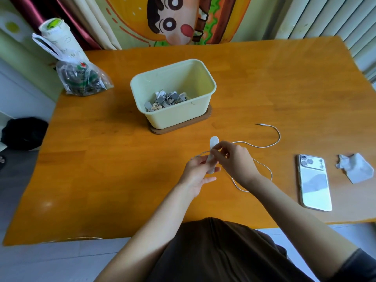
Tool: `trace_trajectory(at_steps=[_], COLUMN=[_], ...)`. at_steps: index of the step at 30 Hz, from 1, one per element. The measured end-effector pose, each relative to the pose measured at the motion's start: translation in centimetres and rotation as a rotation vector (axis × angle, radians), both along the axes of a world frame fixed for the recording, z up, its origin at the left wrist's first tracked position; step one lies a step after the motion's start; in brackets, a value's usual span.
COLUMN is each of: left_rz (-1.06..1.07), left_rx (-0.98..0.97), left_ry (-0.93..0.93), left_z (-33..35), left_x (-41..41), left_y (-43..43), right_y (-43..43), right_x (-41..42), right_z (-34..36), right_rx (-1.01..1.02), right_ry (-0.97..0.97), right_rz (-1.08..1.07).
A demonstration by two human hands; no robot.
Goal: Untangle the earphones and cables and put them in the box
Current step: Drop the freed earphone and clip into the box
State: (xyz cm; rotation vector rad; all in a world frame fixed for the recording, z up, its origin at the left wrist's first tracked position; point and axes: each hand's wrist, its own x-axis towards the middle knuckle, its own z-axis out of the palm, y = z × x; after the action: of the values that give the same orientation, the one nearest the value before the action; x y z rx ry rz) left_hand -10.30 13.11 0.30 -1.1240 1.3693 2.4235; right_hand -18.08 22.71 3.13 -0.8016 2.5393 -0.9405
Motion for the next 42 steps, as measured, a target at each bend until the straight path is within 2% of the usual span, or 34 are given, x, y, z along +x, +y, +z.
trace_trajectory(at_steps=[9, 14, 21, 32, 38, 42], left_rz=[0.018, 0.057, 0.08, 0.064, 0.092, 0.078], left_rx=[-0.001, 0.095, 0.123, -0.007, -0.081, -0.117], left_ry=[0.044, 0.076, 0.09, 0.051, 0.002, 0.024], left_z=[1.2, 1.7, 2.2, 2.7, 2.7, 2.5], left_x=[0.0, -0.1, -0.3, -0.4, -0.2, 0.0], left_y=[-0.5, -0.9, -1.0, -0.9, -0.7, -0.6], right_y=[0.3, 0.5, 0.1, 0.6, 0.2, -0.2], right_x=[-0.1, -0.2, 0.1, 0.3, 1.1, 1.4], right_z=[-0.2, -0.2, -0.4, -0.6, 0.2, 0.5], right_rx=[-0.044, -0.104, -0.119, -0.037, -0.234, -0.258], right_ry=[-0.117, -0.15, -0.201, -0.196, -0.311, -0.316], right_rz=[-0.062, -0.093, -0.126, -0.025, -0.008, -0.057])
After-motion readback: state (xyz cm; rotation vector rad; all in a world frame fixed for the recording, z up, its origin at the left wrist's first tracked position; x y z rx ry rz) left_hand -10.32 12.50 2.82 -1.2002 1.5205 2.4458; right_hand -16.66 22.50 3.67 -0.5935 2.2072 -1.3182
